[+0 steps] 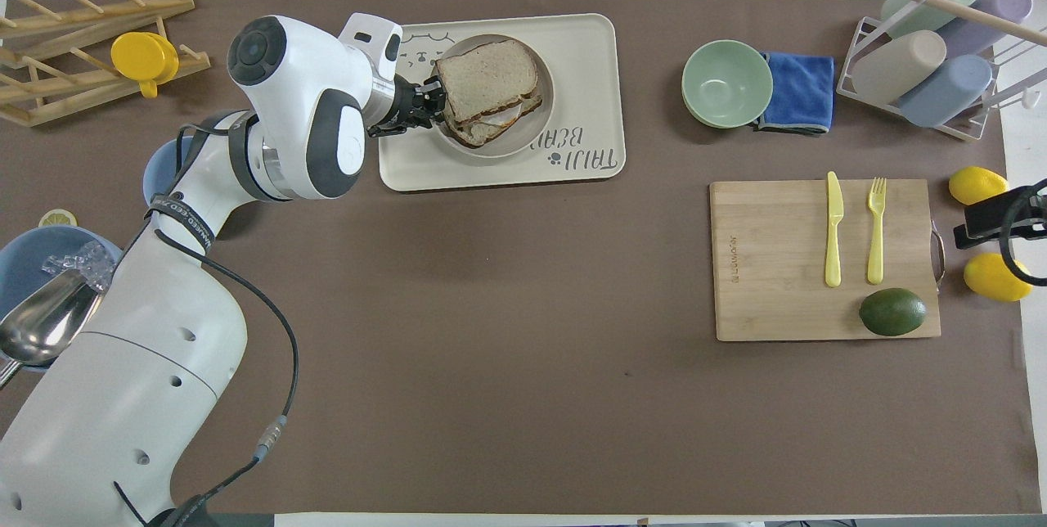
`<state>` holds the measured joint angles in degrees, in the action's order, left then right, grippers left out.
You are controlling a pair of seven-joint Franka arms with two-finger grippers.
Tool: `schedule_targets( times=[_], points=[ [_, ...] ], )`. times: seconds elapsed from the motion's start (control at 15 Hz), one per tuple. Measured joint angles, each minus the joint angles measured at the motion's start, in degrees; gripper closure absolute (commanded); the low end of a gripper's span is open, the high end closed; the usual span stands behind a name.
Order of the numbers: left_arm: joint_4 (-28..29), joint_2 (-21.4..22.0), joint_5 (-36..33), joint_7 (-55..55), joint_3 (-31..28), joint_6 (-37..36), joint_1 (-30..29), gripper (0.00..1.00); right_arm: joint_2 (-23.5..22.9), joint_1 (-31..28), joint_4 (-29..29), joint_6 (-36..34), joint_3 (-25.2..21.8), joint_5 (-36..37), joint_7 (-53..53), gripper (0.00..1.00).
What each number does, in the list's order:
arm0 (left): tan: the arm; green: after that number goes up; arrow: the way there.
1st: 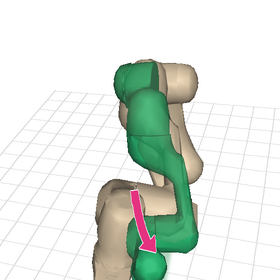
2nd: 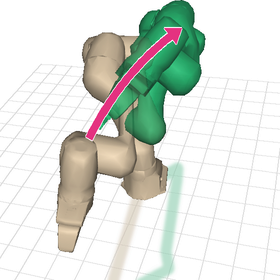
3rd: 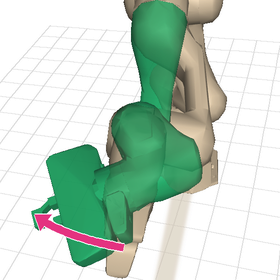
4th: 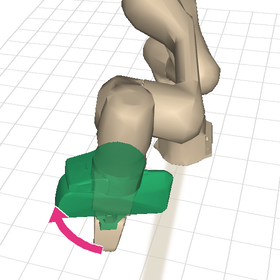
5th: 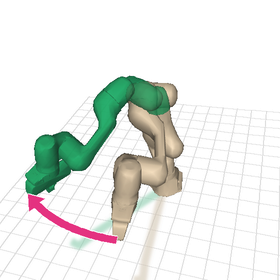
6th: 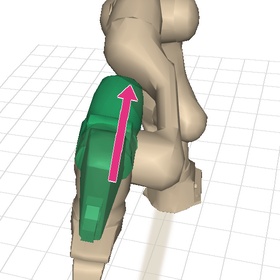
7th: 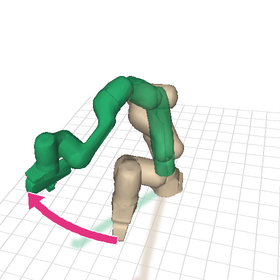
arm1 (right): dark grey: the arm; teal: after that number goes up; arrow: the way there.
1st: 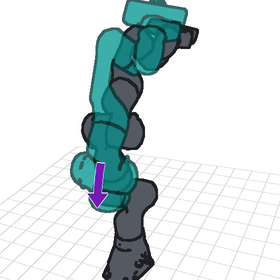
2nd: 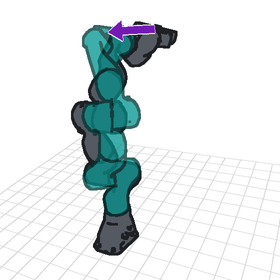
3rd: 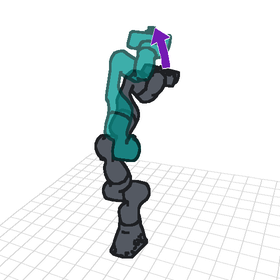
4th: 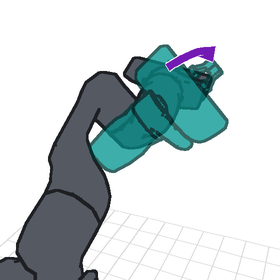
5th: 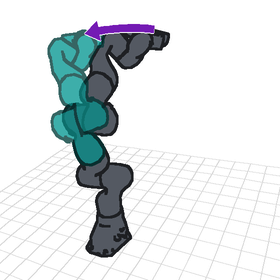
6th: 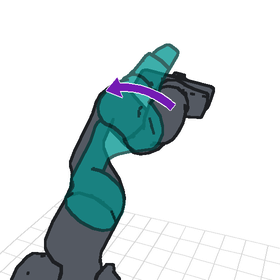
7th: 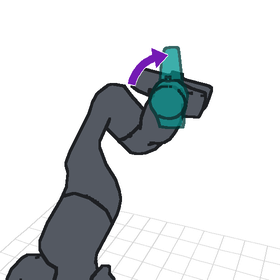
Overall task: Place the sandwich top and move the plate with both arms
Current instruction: 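Lift the plate with the left gripper and carry it onto the cream tray, then open the left gripper to release the plate on the tray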
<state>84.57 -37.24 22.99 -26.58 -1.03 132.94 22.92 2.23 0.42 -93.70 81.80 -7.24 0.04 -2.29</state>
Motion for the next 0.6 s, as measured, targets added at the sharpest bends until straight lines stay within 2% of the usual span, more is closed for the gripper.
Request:
schedule_targets(
  times=[0.33, 0.6],
  points=[
    [0.10, 1.50, -2.50, 0.00, -0.68, -2.52, -0.18, 0.00, 0.00, 0.00, 0.00, 0.00, 0.00, 0.00, 0.00, 0.00],
    [0.11, 5.28, -4.03, 0.00, -4.50, -6.02, -0.78, 0.00, 0.00, 0.00, 0.00, 0.00, 0.00, 0.00, 0.00, 0.00]
  ],
)
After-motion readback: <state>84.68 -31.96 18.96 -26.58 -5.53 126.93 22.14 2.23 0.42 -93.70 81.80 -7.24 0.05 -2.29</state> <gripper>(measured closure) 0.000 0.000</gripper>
